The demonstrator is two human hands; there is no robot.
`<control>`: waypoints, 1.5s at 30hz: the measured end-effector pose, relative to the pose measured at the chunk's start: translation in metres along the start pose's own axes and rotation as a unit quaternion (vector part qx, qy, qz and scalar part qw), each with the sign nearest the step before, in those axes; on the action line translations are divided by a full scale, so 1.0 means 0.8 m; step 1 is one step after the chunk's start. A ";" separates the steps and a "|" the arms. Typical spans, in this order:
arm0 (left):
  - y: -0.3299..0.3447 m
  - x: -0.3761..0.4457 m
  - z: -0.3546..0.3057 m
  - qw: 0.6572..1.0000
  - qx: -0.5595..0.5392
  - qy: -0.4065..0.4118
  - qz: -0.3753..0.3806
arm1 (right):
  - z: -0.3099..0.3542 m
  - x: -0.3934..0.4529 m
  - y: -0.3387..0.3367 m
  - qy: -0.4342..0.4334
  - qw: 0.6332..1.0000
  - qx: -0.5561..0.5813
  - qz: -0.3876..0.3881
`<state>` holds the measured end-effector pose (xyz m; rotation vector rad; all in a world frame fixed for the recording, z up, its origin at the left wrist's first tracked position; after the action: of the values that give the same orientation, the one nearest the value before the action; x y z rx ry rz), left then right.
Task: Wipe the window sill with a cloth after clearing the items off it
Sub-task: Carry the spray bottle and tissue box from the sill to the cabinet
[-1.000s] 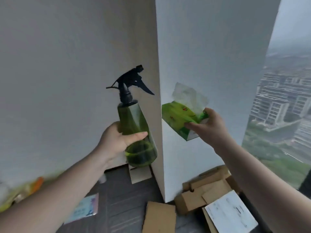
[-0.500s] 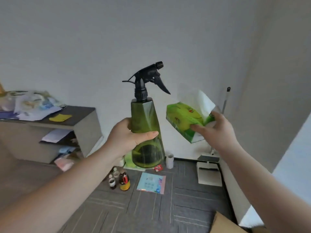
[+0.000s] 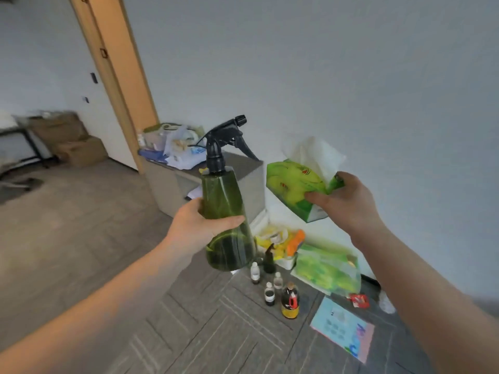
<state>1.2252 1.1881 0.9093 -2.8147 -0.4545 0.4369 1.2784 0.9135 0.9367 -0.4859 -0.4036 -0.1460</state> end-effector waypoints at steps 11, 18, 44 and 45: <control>-0.085 0.244 -0.027 0.991 -0.013 -0.063 -0.114 | -0.019 0.230 0.216 -0.011 0.992 0.061 0.111; -0.129 0.425 -0.030 0.994 0.002 -0.068 -0.088 | -0.044 0.339 0.346 -0.006 0.994 0.048 0.103; -0.169 1.122 -0.099 0.986 0.152 -0.069 -0.004 | -0.264 0.813 0.784 0.130 0.987 -0.071 0.069; -0.167 1.147 -0.105 0.986 0.152 -0.068 0.001 | -0.272 0.832 0.801 0.134 0.986 -0.071 0.071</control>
<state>2.0488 1.6070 0.7964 -2.5020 -0.3766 0.6427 2.1070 1.3421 0.7623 -0.6241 -0.0949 -0.0995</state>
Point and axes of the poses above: each hand's wrist, its own x-axis towards the middle knuckle, its own y-axis out of the palm, z = x × y, the point moved 7 cm from there along x, towards the middle knuckle, and after that the axes turned 15 degrees about -y, right-handed, at the moved point
